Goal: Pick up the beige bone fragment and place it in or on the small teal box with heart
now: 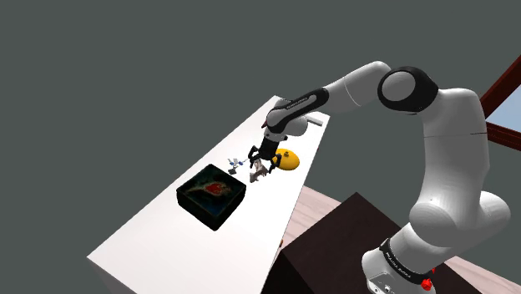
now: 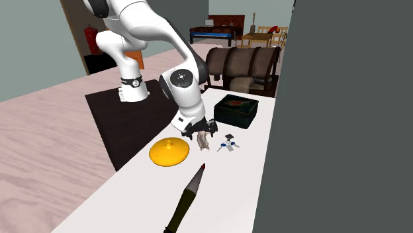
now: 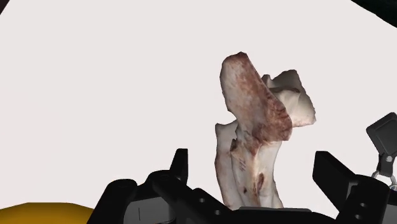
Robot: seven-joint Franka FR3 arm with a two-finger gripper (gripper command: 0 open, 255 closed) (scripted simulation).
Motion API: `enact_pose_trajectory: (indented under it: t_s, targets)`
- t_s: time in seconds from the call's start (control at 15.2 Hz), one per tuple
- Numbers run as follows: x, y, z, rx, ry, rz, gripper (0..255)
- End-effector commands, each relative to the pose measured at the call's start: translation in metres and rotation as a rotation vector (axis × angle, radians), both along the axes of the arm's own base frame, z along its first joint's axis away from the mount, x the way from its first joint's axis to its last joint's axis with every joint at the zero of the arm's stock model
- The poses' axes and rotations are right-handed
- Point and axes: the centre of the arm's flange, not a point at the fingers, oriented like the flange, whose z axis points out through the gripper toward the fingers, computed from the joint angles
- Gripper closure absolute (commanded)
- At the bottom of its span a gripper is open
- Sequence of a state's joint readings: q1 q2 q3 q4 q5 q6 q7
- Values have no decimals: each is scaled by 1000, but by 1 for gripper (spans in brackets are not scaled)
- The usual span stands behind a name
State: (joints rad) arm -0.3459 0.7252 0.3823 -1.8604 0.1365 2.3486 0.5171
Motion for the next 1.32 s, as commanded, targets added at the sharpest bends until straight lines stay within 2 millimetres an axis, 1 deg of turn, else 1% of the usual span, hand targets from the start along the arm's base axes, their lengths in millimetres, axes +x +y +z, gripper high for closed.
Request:
enact_pose_trajectory:
  t_s: [0.0, 0.2, 0.26, 0.86, 1.25]
  targets:
    - [0, 0, 0, 0, 0, 0, 0]
    - [0, 0, 0, 0, 0, 0, 0]
    - [0, 0, 0, 0, 0, 0, 255]
    - [0, 0, 0, 0, 0, 0, 255]
    - [0, 0, 31, 0, 0, 0, 255]
